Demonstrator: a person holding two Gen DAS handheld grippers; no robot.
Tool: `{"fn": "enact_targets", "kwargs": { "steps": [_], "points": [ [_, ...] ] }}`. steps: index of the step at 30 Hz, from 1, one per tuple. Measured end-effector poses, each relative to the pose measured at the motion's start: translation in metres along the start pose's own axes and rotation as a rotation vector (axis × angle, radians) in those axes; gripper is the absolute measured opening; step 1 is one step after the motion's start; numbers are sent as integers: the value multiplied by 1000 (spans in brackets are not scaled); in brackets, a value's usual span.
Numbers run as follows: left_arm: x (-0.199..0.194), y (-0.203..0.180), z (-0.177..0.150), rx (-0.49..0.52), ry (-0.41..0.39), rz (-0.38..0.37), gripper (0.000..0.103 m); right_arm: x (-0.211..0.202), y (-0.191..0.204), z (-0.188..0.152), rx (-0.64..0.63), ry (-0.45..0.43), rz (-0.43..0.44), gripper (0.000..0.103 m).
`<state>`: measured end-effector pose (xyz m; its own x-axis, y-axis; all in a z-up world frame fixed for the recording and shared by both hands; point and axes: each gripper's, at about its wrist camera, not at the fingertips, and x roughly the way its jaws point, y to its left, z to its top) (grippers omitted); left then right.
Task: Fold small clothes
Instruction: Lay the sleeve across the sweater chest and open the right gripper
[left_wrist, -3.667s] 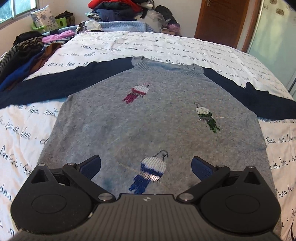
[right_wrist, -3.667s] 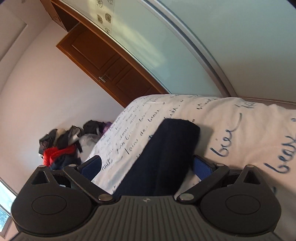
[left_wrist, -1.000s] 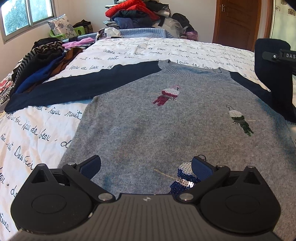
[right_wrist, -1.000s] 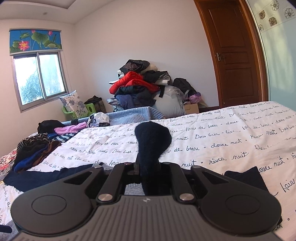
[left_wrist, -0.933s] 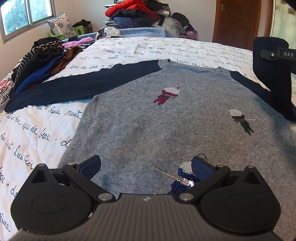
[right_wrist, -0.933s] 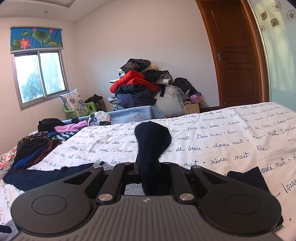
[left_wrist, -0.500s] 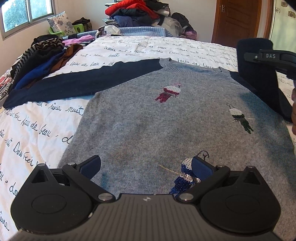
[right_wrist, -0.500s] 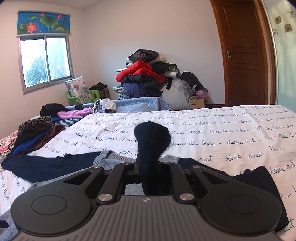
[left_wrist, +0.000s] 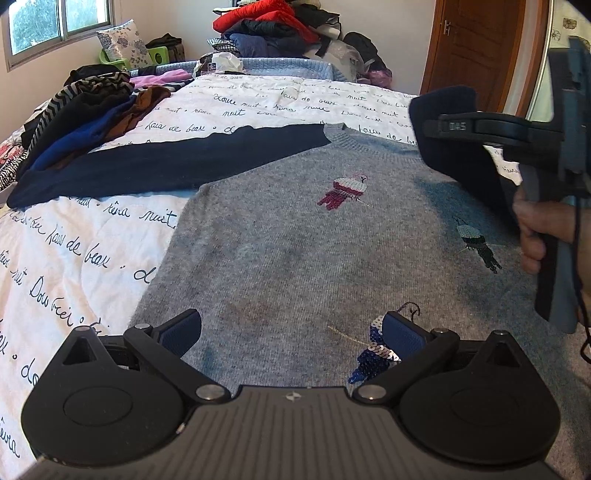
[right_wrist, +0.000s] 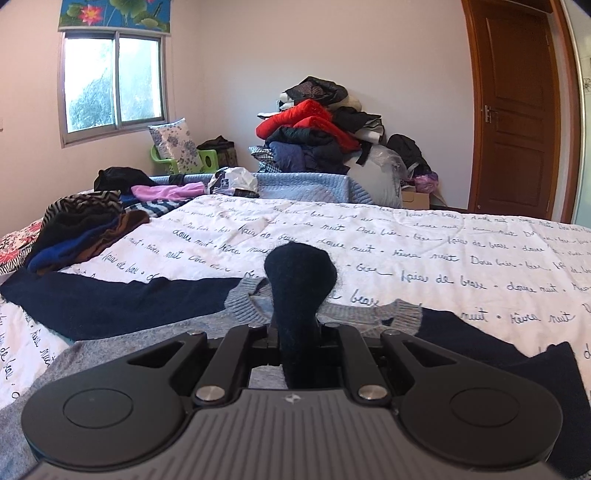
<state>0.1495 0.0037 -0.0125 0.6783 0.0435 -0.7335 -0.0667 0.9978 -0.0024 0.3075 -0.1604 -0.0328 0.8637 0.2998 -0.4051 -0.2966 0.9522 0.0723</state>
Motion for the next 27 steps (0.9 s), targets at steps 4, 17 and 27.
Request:
{"fn": "enact_targets", "kwargs": {
  "steps": [4, 17, 27],
  "points": [
    [-4, 2, -1, 0, -5, -9, 103, 13, 15, -1, -22, 17, 11, 10],
    [-14, 21, 3, -32, -28, -5, 103, 36, 47, -1, -106, 27, 17, 10],
    [-20, 33, 6, -52, -45, 3, 103, 47, 70, 6, -133, 19, 46, 10]
  ]
}}
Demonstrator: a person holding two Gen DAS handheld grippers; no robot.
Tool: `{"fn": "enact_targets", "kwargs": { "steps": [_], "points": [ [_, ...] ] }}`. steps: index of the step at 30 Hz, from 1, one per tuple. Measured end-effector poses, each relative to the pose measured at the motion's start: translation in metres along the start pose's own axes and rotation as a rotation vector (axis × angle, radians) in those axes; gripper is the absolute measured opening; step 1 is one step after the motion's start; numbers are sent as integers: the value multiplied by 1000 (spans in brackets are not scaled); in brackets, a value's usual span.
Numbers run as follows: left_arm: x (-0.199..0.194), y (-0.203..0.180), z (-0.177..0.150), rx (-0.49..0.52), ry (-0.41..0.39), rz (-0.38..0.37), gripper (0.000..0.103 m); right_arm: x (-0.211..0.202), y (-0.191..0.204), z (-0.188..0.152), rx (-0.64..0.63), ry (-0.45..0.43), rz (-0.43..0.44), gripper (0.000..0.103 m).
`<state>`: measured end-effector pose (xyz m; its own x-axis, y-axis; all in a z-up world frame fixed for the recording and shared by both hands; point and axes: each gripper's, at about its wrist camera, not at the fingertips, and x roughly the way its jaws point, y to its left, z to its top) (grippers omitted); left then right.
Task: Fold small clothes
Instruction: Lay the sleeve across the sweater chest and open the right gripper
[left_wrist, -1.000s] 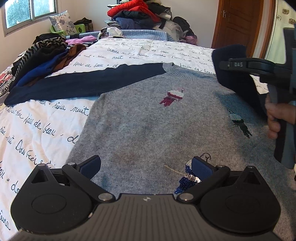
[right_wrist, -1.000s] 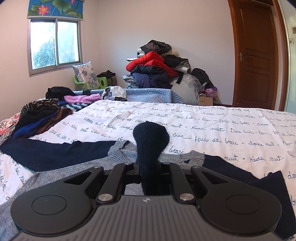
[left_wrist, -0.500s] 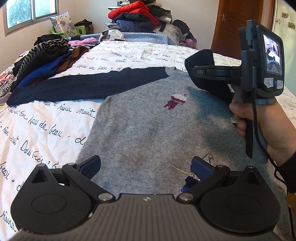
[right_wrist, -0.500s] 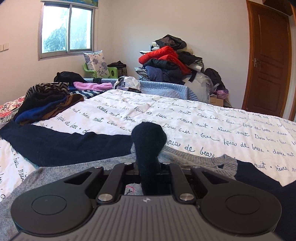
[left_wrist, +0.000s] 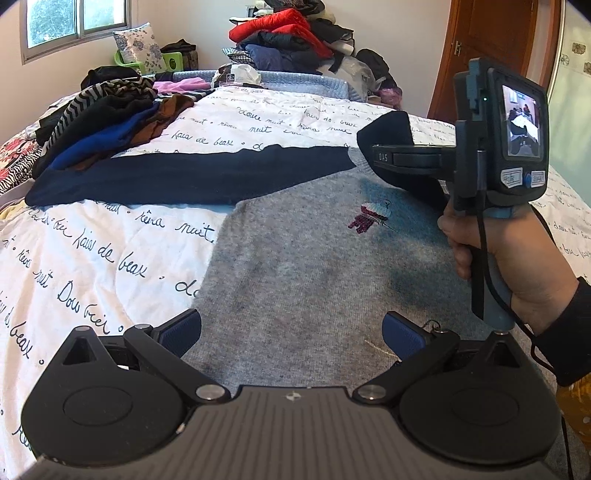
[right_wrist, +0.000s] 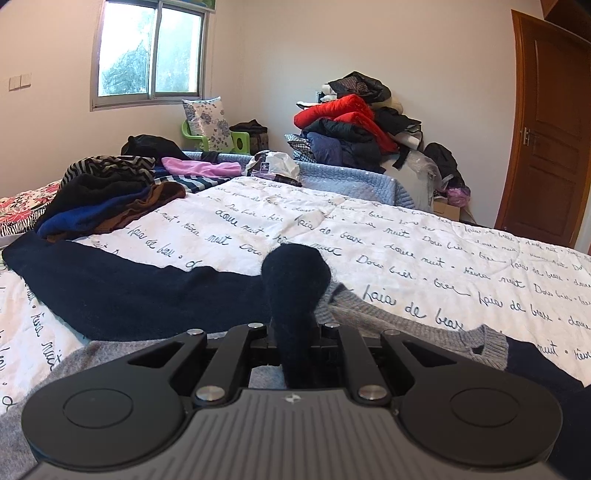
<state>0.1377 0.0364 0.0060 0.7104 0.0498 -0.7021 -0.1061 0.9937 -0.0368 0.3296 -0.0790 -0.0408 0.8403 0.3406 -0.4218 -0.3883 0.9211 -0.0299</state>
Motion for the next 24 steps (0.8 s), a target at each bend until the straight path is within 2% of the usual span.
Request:
{"fn": "enact_targets", "kwargs": {
  "steps": [24],
  "points": [
    [-2, 13, 0, -17, 7, 18, 103, 38, 25, 3, -10, 50, 36, 10]
  ]
}}
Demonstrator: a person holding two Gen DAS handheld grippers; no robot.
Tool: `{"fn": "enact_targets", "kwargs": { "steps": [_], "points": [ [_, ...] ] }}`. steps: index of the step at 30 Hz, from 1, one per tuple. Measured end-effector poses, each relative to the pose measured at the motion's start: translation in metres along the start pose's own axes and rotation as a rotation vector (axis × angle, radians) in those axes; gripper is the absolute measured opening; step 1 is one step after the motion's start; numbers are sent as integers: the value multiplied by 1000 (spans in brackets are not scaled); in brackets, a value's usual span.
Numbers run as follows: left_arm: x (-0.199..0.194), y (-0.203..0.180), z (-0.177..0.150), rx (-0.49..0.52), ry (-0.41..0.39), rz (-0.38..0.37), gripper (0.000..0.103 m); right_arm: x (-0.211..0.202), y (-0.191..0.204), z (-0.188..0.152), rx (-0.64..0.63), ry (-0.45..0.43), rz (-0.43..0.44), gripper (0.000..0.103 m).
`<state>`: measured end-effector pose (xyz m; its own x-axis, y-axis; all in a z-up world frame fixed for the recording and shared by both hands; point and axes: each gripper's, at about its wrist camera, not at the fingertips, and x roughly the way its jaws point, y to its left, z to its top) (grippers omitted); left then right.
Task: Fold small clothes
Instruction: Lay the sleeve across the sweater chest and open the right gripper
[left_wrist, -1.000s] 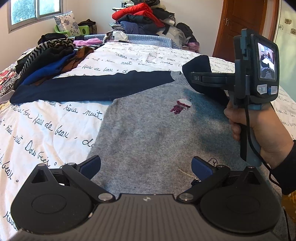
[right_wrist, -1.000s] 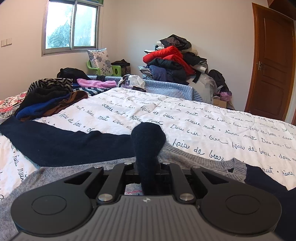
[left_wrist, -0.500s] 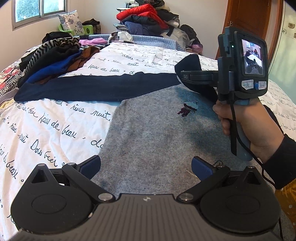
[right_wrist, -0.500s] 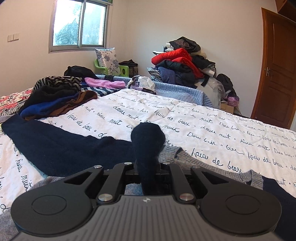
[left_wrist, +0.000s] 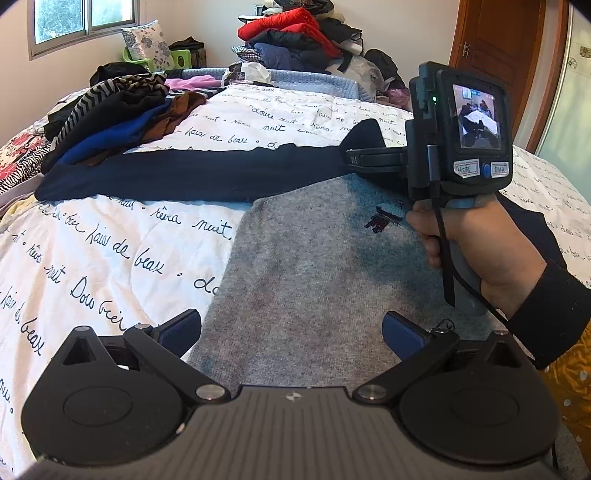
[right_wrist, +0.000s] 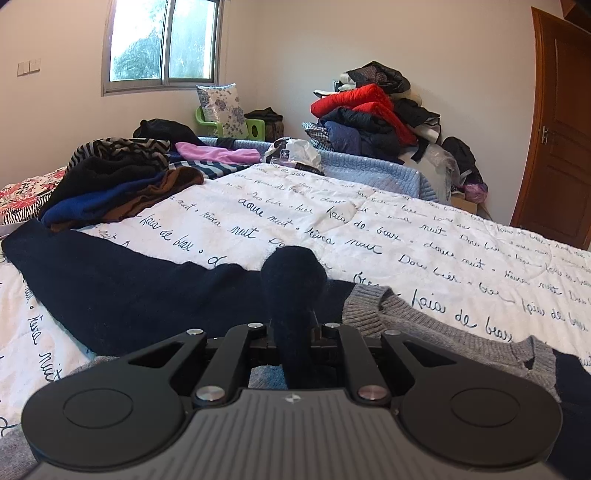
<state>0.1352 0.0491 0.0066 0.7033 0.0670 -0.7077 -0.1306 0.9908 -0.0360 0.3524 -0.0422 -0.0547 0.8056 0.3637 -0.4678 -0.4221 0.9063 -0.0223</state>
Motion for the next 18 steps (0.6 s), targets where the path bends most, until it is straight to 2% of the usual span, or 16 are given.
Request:
{"fn": "enact_targets", "kwargs": {
  "steps": [5, 12, 16, 18],
  "points": [
    [-4, 6, 4, 2, -13, 14, 103, 2, 3, -2, 11, 11, 5, 11],
    [-6, 26, 14, -32, -38, 102, 103, 8, 5, -4, 24, 56, 32, 13],
    [-7, 33, 17, -39, -43, 130, 103, 9, 7, -5, 25, 76, 37, 16],
    [-7, 33, 17, -28, -44, 142, 103, 10, 8, -4, 25, 88, 47, 21]
  ]
}}
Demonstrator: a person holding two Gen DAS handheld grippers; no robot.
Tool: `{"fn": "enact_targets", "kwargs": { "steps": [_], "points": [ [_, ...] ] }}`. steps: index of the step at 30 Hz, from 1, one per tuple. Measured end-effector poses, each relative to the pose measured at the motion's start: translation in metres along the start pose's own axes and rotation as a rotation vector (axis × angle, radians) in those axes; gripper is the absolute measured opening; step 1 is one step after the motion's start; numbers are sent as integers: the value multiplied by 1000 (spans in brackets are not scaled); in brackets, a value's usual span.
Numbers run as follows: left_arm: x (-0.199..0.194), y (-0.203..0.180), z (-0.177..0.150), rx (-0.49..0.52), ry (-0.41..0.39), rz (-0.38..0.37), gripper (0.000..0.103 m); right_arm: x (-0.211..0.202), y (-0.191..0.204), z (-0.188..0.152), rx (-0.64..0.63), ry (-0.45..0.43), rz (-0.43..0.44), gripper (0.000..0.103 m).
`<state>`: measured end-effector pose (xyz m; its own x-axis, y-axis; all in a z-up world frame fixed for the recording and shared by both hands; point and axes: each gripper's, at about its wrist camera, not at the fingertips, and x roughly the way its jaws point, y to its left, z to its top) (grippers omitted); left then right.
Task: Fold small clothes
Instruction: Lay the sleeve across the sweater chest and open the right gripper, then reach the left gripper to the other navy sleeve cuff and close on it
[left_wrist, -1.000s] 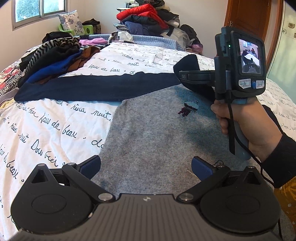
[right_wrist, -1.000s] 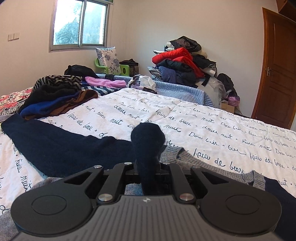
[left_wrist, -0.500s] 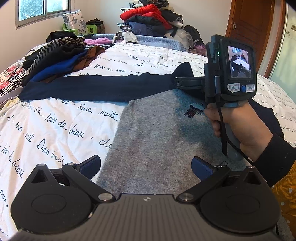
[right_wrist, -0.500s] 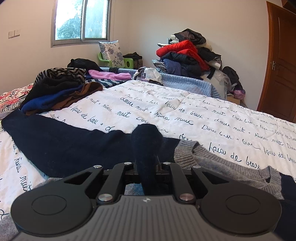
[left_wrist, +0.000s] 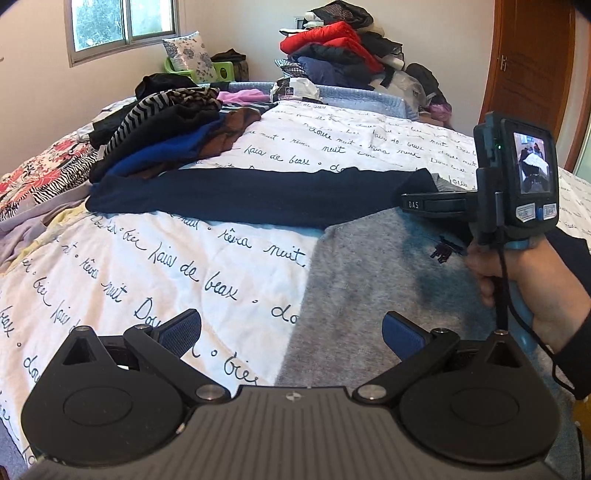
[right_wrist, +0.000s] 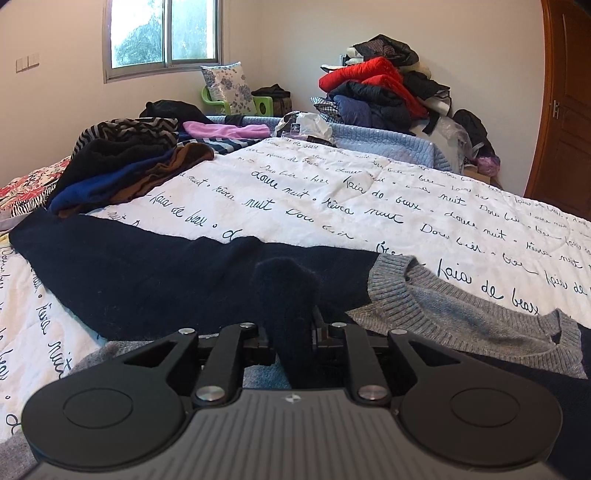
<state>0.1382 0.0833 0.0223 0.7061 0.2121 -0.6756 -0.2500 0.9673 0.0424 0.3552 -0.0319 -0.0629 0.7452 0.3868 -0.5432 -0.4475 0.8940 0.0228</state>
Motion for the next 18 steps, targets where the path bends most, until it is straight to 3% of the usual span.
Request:
{"fn": "enact_targets", "kwargs": {
  "steps": [4, 13, 15, 16, 18],
  "points": [
    [2, 1, -1, 13, 2, 14, 103, -2, 6, 0, -25, 1, 21, 50],
    [9, 10, -2, 22, 8, 24, 103, -16, 14, 2, -25, -6, 76, 51],
    [12, 14, 0, 33, 7, 22, 103, -19, 13, 3, -9, 11, 117, 61],
    [15, 17, 1, 37, 11, 26, 103, -18, 14, 3, -8, 45, 153, 71],
    [22, 25, 4, 38, 21, 37, 103, -13, 16, 1, -13, 130, 218, 75]
  ]
}}
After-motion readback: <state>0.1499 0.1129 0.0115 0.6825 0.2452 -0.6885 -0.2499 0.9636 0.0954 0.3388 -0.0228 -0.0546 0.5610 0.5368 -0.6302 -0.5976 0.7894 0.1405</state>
